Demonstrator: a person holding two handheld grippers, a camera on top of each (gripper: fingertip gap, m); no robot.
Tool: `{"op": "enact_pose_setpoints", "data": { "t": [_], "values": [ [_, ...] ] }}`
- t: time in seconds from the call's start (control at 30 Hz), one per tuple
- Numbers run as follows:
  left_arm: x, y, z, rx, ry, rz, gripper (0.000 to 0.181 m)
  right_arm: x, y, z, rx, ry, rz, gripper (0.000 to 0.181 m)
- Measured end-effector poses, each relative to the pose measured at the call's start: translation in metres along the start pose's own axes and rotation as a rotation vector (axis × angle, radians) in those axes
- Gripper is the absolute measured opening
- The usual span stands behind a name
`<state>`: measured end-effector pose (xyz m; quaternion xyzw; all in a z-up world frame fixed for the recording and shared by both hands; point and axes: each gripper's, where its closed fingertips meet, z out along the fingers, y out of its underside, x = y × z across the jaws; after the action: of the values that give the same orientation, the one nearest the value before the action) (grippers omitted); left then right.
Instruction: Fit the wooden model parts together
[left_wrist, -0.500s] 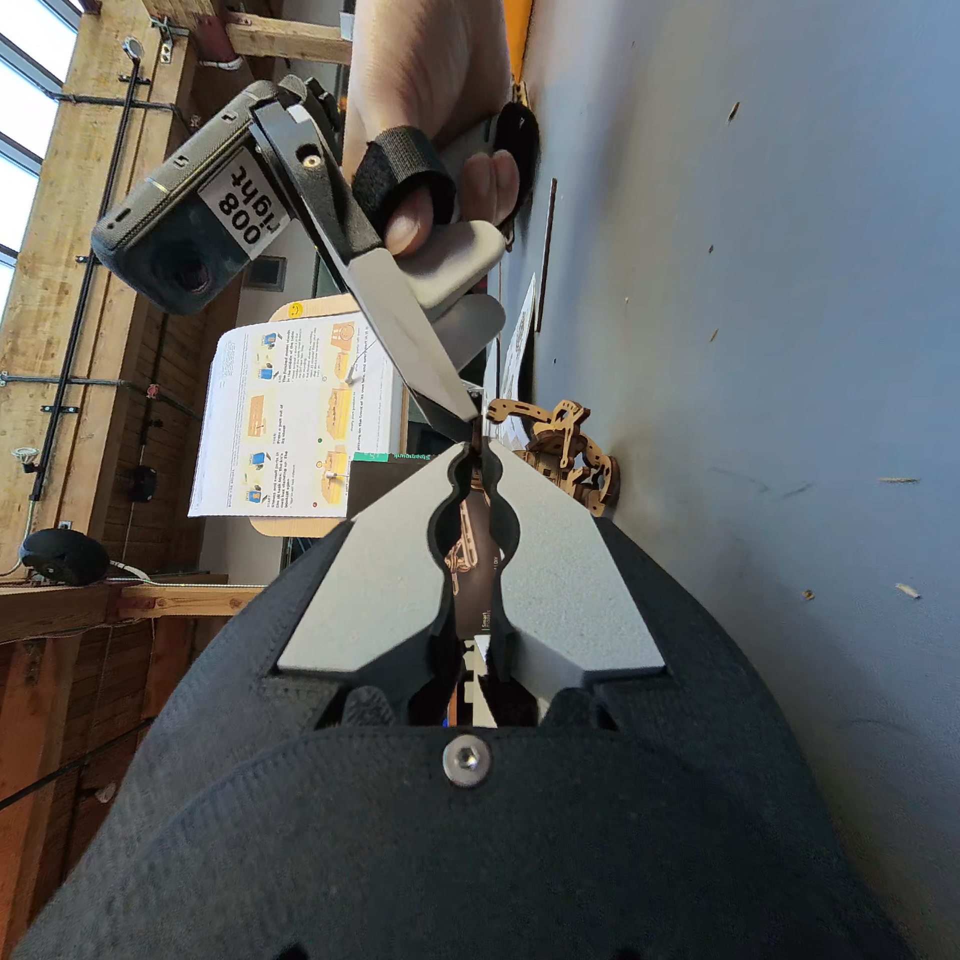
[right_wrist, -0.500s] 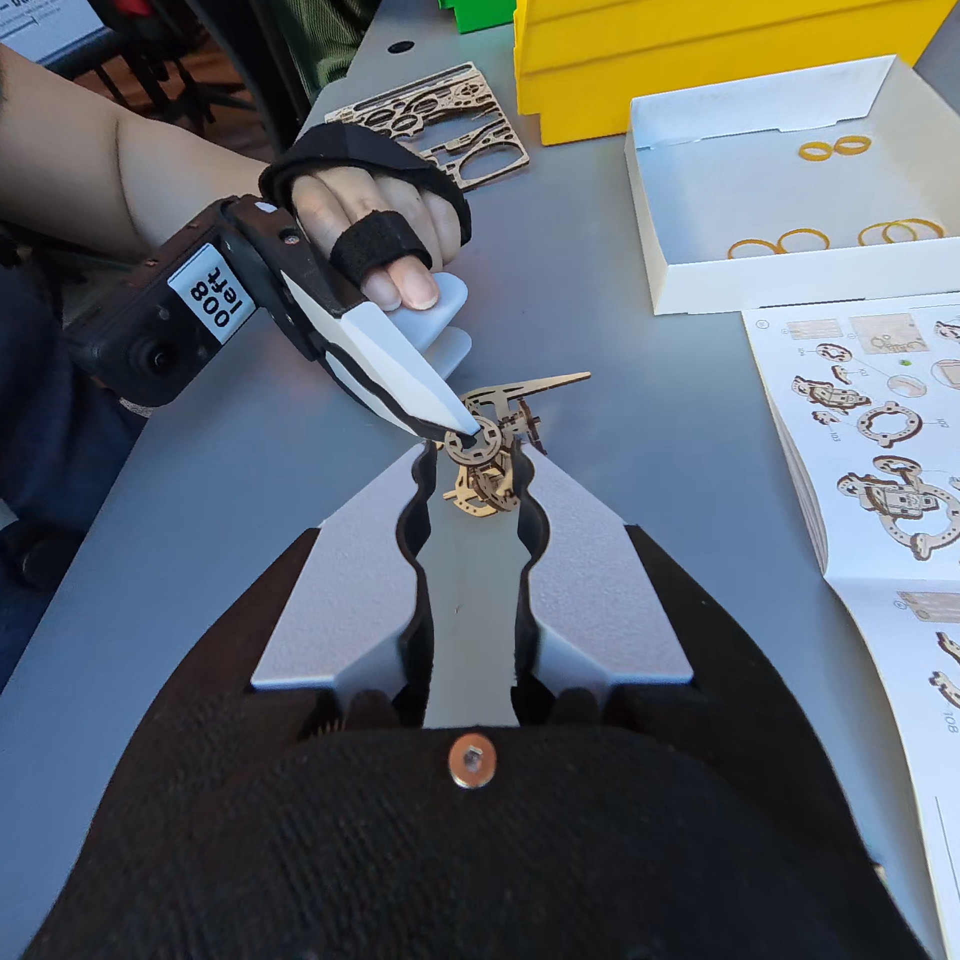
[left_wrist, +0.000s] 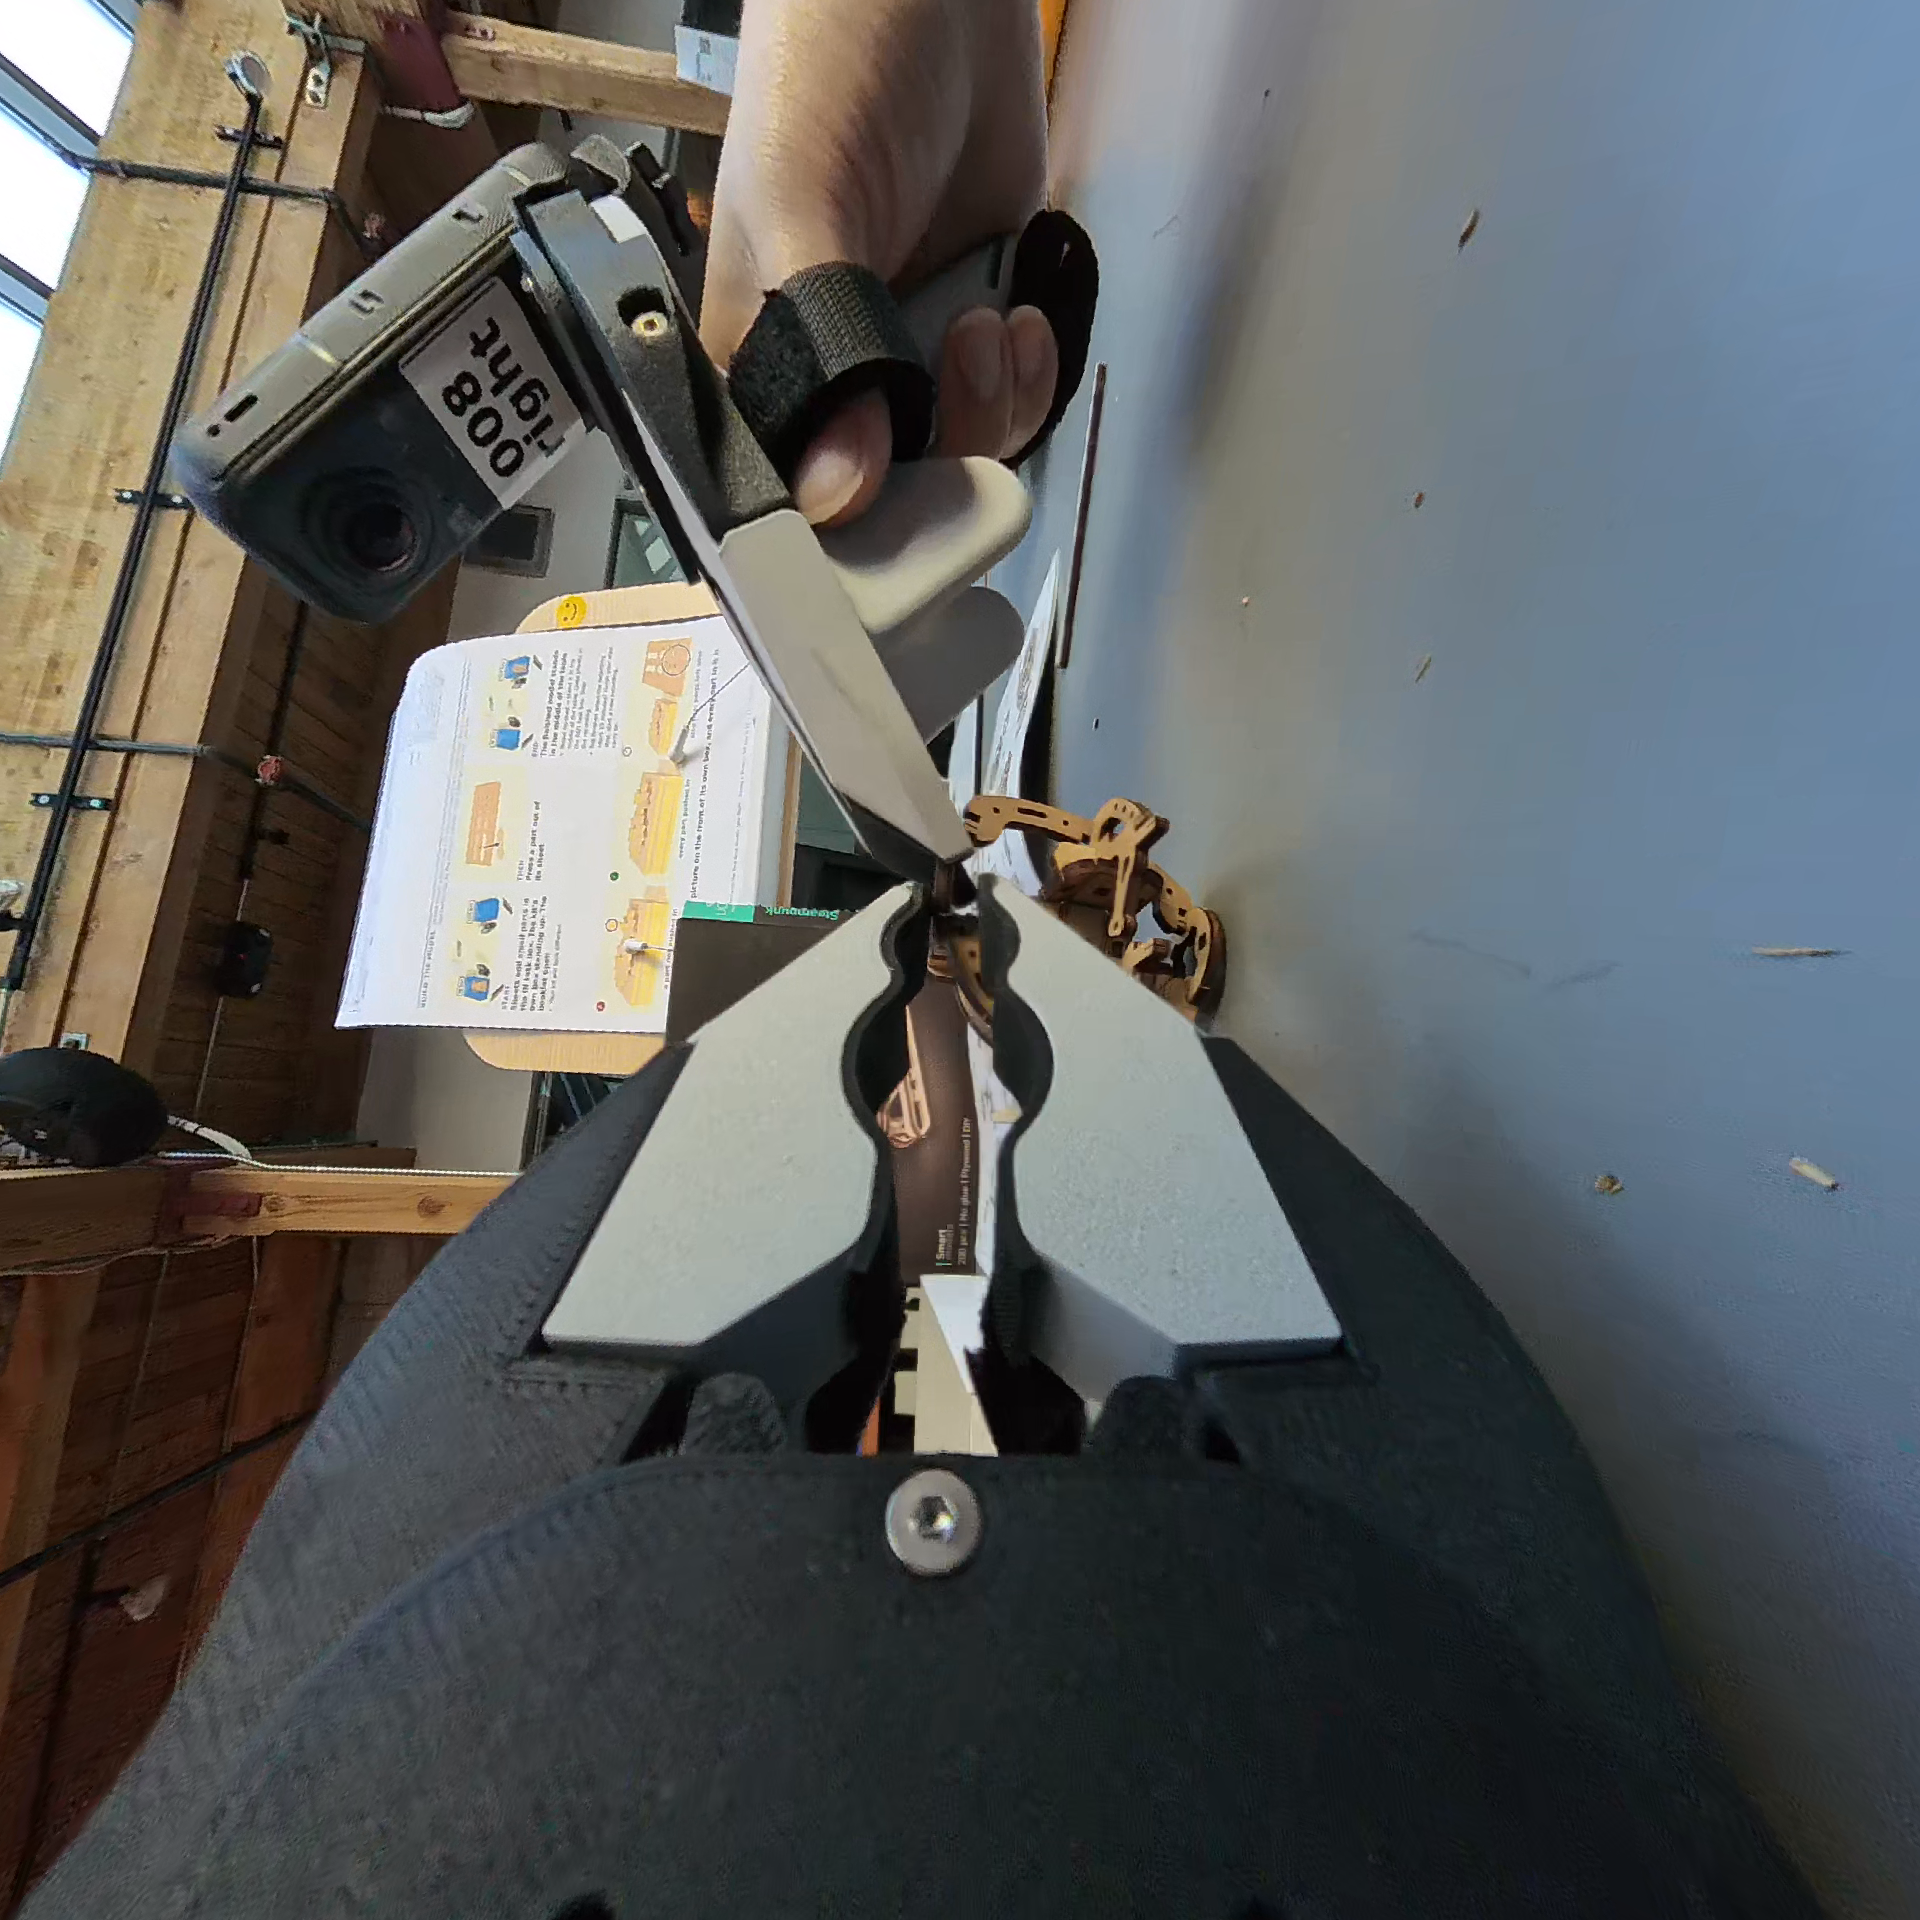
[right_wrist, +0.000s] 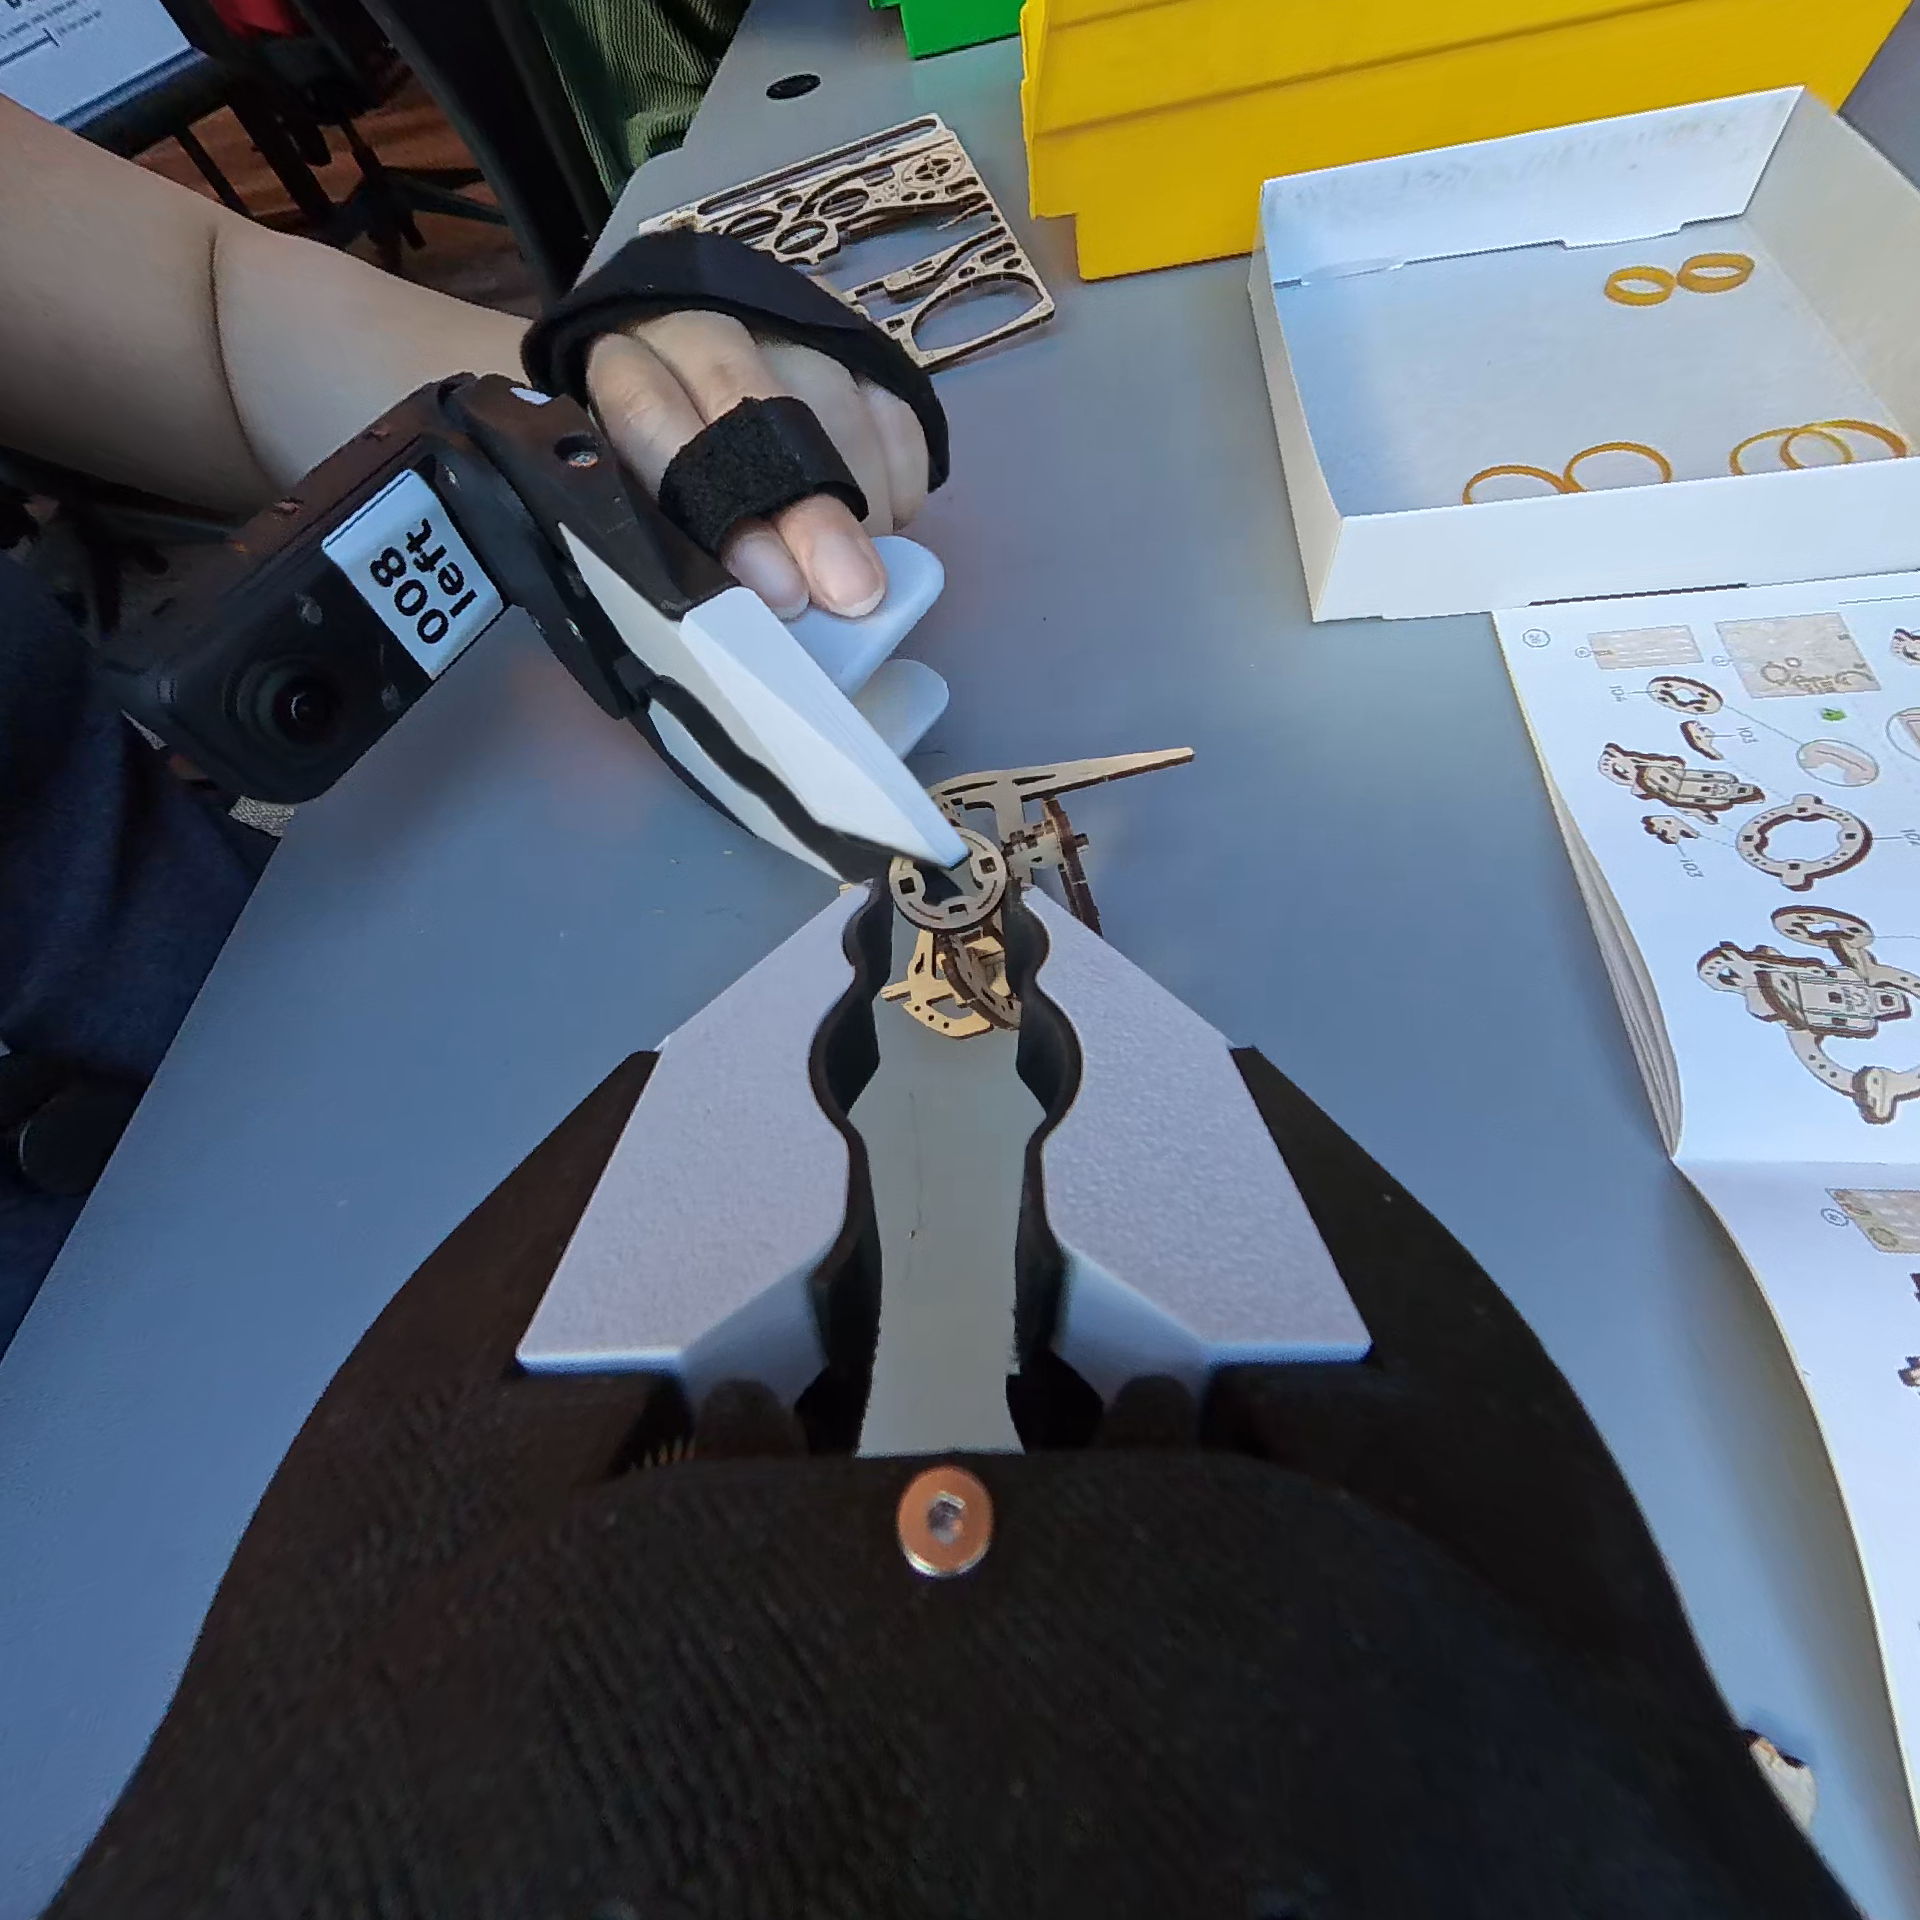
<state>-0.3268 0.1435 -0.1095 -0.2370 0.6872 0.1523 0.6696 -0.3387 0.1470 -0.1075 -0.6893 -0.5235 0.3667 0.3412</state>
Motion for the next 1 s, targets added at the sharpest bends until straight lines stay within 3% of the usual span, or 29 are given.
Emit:
{"op": "enact_pose_setpoints", "data": {
  "t": [0.4, 1.0],
  "values": [
    [-0.0016, 0.0049, -0.0008, -0.008, 0.045, -0.112, 0.035, -0.0011, 0.0008, 0.0005, 0.006, 0.006, -0.005, 0.02],
    [-0.0029, 0.0077, -0.0012, -0.011, 0.031, -0.108, 0.012, 0.0016, 0.0005, 0.0005, 0.003, 0.104, -0.069, 0.02]
  ]
}}
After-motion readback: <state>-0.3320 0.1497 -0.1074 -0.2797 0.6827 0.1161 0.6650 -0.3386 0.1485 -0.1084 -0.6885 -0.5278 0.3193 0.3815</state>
